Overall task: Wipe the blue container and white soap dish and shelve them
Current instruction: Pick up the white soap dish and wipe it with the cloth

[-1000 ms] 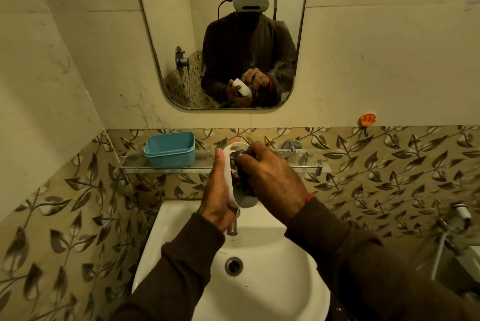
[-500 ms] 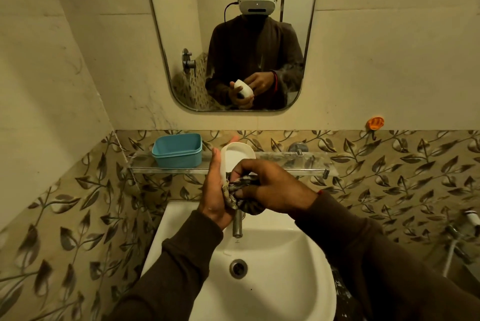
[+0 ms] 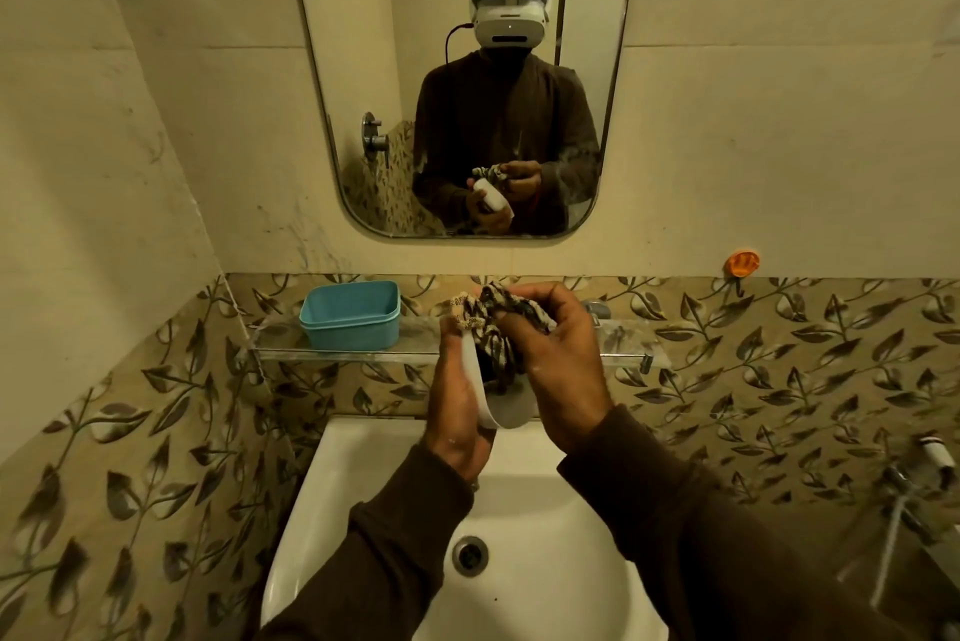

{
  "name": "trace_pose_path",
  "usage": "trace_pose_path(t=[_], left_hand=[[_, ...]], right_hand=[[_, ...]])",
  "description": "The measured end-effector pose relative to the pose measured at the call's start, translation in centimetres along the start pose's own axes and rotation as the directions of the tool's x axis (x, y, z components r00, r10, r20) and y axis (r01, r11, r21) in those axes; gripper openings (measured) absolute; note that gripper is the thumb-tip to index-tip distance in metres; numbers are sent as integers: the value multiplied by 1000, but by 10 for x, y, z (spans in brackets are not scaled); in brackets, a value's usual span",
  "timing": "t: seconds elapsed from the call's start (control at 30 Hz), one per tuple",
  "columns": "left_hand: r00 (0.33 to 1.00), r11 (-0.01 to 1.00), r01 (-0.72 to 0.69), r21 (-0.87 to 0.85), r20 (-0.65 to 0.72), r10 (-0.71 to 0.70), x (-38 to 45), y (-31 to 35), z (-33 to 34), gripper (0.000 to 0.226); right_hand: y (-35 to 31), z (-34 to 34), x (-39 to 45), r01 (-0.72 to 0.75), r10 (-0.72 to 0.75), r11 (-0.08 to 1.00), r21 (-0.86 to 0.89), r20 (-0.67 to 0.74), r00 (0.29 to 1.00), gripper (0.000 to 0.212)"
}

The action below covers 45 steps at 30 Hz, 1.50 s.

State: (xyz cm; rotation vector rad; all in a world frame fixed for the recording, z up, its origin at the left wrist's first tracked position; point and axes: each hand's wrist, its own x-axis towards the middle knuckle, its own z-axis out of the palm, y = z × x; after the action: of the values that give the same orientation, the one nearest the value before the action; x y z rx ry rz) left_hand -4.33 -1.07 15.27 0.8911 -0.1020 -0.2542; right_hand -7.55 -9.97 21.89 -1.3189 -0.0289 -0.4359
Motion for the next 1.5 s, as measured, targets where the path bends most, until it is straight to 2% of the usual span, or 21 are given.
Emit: trace_pose_path(t=[0.03, 0.07, 0.1, 0.13, 0.23, 0.3, 0.37, 0.4, 0.47, 0.57, 0.67, 0.73, 0.8, 0.9, 1.07, 1.13, 1.23, 1.33, 1.4, 1.47, 1.5], left_hand=[[1000, 1000, -2, 4, 15, 2, 1, 1, -1, 71], [999, 1000, 1, 13, 34, -2, 2, 2, -1, 76], [998, 1000, 8, 27, 54, -9, 3, 3, 0, 77], [998, 999, 17, 33, 64, -19, 3, 4, 0, 76], [997, 998, 64, -10, 52, -63, 3, 7, 1, 72], [995, 998, 65, -7, 79, -64, 3, 12, -4, 68], [989, 998, 66, -12, 132, -64, 5, 21, -11, 62], [985, 996, 81, -29, 156, -76, 5, 24, -13, 61], [977, 989, 137, -62, 172, -125, 3, 28, -11, 64], [960, 964, 241, -114, 177, -219, -3, 27, -3, 72], [965, 967, 239, -90, 129, -227, -5, 24, 5, 67], [973, 975, 216, -42, 89, -212, -5, 22, 9, 64], [984, 985, 165, 42, 58, -167, -6, 21, 8, 65], [993, 988, 84, 126, 69, -94, -8, 21, 3, 68], [997, 995, 22, 99, 78, -29, -11, 19, 0, 71], [997, 996, -13, 83, 82, 6, -10, 24, -1, 65], [996, 998, -46, 40, 79, 42, -8, 27, 0, 54], [993, 998, -43, -54, 105, 48, -6, 25, 0, 55], [991, 994, -35, -103, 124, 48, -7, 28, 4, 58], [993, 991, -29, -132, 112, 44, -10, 30, 13, 63], [994, 991, -39, -130, 93, 52, -11, 29, 16, 66]], right_hand=[[2, -4, 1, 120, -120, 964, -239, 13, 993, 20], [4, -7, 2, 234, -232, 859, -456, 62, 971, 21], [6, -9, 2, 316, -314, 741, -593, 111, 943, 23], [6, -10, 2, 358, -354, 679, -641, 141, 925, 26], [3, -10, -1, 353, -282, 739, -574, 213, 936, 27], [-3, -17, -2, 277, -100, 796, -538, 335, 937, 24], [-11, -27, -1, 247, 87, 801, -545, 514, 853, 21], [-15, -31, -1, 284, 128, 784, -552, 592, 795, 20], [-19, -32, -2, 431, 82, 704, -565, 668, 740, 19], [-22, -25, -1, 631, -140, 495, -597, 662, 736, 20], [-20, -18, 1, 671, -323, 314, -671, 589, 741, 21], [-21, -14, 4, 644, -368, 216, -734, 550, 750, 22], [-21, -10, 3, 623, -369, 132, -771, 545, 753, 25], [-21, -9, 2, 599, -324, 93, -795, 545, 773, 31], [-18, -10, -6, 633, -101, 53, -772, 627, 773, 51], [-16, -8, -13, 665, -8, 97, -740, 668, 744, 49], [-23, -7, -15, 601, 95, 283, -748, 645, 758, 34], [-31, -9, -8, 328, 250, 587, -740, 551, 796, 30], [-34, -12, -7, 94, 303, 779, -620, 504, 809, 31], [-36, -14, -6, -121, 285, 928, -352, 461, 841, 31], [-36, -15, -5, -222, 267, 963, -153, 438, 858, 31]])
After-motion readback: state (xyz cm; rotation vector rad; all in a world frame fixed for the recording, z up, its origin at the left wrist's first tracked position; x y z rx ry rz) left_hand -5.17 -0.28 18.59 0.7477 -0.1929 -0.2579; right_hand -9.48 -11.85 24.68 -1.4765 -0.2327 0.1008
